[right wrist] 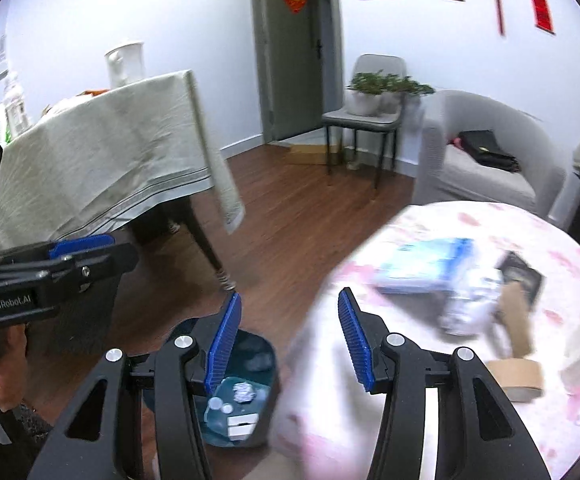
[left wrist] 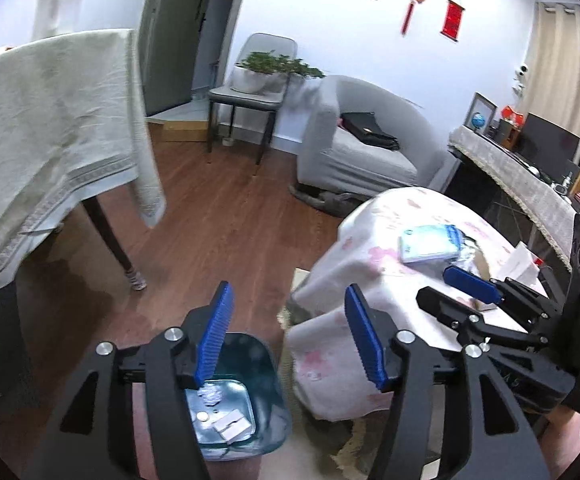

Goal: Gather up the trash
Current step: 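Move both open tools back over the table toward the remaining items, then grasp the brown tape roll with the left gripper while the right gripper grasps the SanDisk box, then carry the tape roll and SanDisk box to the teal bin and release them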

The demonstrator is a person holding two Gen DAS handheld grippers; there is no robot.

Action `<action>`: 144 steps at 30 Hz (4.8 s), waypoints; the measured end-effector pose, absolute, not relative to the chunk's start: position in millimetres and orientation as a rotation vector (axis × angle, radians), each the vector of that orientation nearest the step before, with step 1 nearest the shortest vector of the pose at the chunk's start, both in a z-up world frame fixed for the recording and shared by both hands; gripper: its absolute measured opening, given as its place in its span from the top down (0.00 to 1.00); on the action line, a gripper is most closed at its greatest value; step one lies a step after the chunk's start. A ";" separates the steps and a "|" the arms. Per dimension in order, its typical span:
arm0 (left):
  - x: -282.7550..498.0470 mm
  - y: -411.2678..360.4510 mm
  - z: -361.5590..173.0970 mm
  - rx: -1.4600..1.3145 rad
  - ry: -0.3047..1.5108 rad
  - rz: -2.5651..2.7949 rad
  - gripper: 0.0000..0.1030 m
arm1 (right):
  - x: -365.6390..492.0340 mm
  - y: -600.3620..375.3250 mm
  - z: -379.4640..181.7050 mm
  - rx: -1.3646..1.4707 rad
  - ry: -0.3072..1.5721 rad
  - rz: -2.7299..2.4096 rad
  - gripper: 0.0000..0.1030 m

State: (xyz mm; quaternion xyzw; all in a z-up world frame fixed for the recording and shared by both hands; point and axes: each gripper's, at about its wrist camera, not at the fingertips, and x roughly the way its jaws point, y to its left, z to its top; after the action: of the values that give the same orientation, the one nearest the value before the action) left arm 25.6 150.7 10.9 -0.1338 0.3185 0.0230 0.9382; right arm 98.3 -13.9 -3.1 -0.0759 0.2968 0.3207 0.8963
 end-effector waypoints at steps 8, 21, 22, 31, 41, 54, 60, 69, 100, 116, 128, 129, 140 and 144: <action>51.8 89.5 4.2 -0.242 0.659 -0.044 0.28 | 109.9 -92.8 3.3 -0.116 0.592 0.544 0.40; 87.1 -10.6 -4.8 -0.174 0.680 -0.212 0.16 | 126.3 -206.5 -2.2 -0.041 0.606 0.358 0.31; 89.1 -15.8 -6.2 -0.170 0.684 -0.221 0.15 | 126.5 -209.9 -2.7 -0.037 0.608 0.354 0.31; 104.4 -61.5 -16.2 -0.128 0.711 -0.271 0.12 | 120.3 -251.0 -0.1 0.023 0.583 0.341 0.24; 126.3 -87.1 -31.1 -0.112 0.775 -0.216 0.12 | 119.9 -286.8 -6.3 0.023 0.615 0.299 0.22; 142.5 -93.8 -37.6 -0.084 0.828 -0.123 0.29 | 160.9 -304.7 -10.7 -0.047 0.655 0.380 0.12; 141.2 -92.8 -37.3 -0.089 0.822 -0.131 0.32 | 179.4 -297.4 -14.4 -0.090 0.695 0.425 0.11; 138.2 -87.3 -36.2 -0.140 0.808 -0.166 0.32 | 199.3 -286.5 -13.7 -0.170 0.739 0.421 0.05; 104.5 -15.3 -17.8 -0.188 0.761 -0.126 0.33 | 219.6 -221.8 3.7 -0.151 0.716 0.386 0.26; 76.4 76.0 -7.4 -0.224 0.720 -0.008 0.33 | 164.8 -134.3 40.2 -0.072 0.626 0.524 0.25; 59.3 140.5 -29.0 -0.228 0.771 0.084 0.33 | 144.1 -55.0 32.8 -0.043 0.606 0.657 0.25; 57.7 146.1 -32.2 -0.232 0.778 0.091 0.33 | 141.0 -47.6 31.5 -0.046 0.600 0.668 0.25; 39.7 191.6 -85.6 -0.263 0.938 0.150 0.33 | 114.4 37.7 9.9 -0.124 0.615 0.794 0.25; 34.8 202.4 -108.4 -0.251 0.997 0.173 0.33 | 111.2 62.9 -4.8 -0.151 0.663 0.830 0.25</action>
State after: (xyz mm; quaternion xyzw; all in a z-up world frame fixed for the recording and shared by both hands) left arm 34.8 202.4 -108.4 -0.1200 0.4764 0.0828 0.8671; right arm 111.2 62.9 -4.8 -0.0720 0.3159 0.3954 0.8595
